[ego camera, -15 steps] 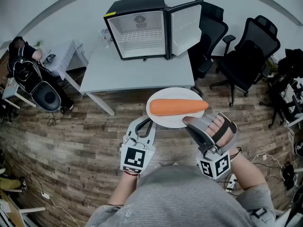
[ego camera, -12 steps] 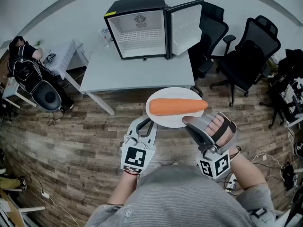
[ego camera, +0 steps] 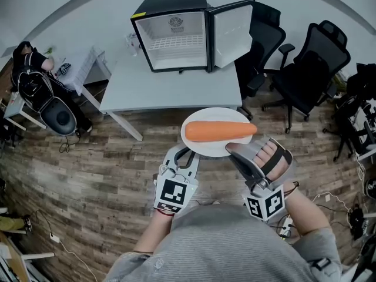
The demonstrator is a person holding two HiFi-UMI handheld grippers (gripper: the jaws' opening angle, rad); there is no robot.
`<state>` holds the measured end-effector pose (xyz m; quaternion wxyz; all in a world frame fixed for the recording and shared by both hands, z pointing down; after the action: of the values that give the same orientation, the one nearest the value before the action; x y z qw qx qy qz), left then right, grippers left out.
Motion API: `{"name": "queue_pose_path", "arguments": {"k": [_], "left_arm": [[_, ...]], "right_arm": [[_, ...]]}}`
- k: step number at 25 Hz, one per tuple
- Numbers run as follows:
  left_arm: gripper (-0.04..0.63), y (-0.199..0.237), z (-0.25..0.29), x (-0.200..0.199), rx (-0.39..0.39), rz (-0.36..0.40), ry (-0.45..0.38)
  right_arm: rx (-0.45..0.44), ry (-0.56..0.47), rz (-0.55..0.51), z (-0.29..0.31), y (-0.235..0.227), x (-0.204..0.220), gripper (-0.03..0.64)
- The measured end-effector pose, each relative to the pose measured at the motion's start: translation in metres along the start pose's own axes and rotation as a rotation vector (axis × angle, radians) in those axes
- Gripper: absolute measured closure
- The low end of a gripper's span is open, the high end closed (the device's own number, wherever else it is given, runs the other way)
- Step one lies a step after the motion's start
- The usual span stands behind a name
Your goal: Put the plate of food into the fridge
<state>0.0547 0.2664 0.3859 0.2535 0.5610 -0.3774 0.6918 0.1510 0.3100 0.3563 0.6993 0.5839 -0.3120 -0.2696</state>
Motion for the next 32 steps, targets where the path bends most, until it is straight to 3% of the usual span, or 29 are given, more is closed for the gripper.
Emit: {"name": "queue_pose_path", "arguments": {"k": [15, 32], "left_arm": [[0.584, 0.000, 0.008, -0.006, -0.046, -0.016, -0.015], [0.584, -0.006, 0.025, -0.024, -0.040, -0.007, -0.068]], "right_arm": [[0.017, -0.022, 0.019, -0.003, -0.004, 0.010, 0.580], [0.027, -0.051, 0.001, -0.004, -0.013, 0.019, 0.580]]}}
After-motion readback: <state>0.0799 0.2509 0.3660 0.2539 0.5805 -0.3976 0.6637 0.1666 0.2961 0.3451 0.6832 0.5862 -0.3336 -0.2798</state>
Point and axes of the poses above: the fingertips, and each gripper's own axes: z forward along the fingers, y to its left, x out of its underside, the point moved 3 cm from there along -z, backward along the fingers, and after that the axes turned 5 degrees about -y, right-handed, at the moved point
